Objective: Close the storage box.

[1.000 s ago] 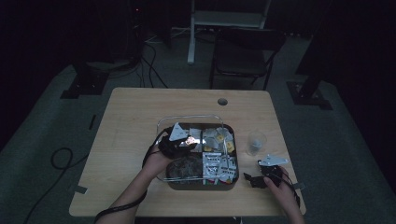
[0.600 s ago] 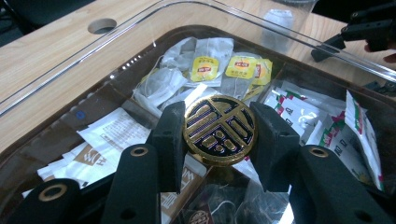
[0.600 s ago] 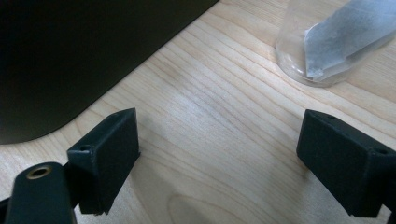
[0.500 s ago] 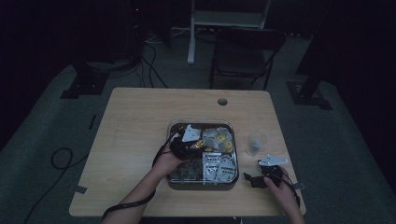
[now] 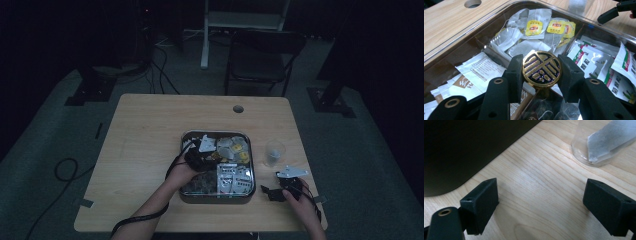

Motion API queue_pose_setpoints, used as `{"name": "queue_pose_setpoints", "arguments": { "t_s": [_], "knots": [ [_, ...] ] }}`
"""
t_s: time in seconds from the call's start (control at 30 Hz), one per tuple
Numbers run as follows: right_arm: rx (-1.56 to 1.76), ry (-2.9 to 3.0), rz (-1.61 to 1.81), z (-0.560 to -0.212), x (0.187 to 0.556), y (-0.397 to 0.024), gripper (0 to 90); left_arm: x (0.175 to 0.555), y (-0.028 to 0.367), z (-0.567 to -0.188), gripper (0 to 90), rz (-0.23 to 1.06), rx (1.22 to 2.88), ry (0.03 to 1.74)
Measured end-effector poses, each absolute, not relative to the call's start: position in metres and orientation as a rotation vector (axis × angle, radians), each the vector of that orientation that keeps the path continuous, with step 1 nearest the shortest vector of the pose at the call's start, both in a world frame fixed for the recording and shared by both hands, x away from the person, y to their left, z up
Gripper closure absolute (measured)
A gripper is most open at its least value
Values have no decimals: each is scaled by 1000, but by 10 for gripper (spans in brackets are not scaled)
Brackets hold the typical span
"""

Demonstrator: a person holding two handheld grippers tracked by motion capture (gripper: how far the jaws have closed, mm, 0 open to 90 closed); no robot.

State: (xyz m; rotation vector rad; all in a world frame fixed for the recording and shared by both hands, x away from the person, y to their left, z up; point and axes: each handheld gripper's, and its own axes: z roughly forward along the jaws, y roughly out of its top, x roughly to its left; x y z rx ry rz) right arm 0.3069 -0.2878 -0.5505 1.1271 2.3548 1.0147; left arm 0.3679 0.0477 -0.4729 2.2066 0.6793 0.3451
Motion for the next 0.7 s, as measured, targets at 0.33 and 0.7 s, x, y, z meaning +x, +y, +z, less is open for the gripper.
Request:
{"name": "queue_pose_setpoints", "arguments": {
  "t_s": [0.33, 0.7],
  "knots": [
    [1125, 2356, 1016, -551, 307, -288, 125, 368, 41, -475, 596, 336, 2217, 672],
    [1123, 2356, 1016, -551, 307, -288, 125, 368, 43, -478, 595, 319, 2213, 681]
  ]
}}
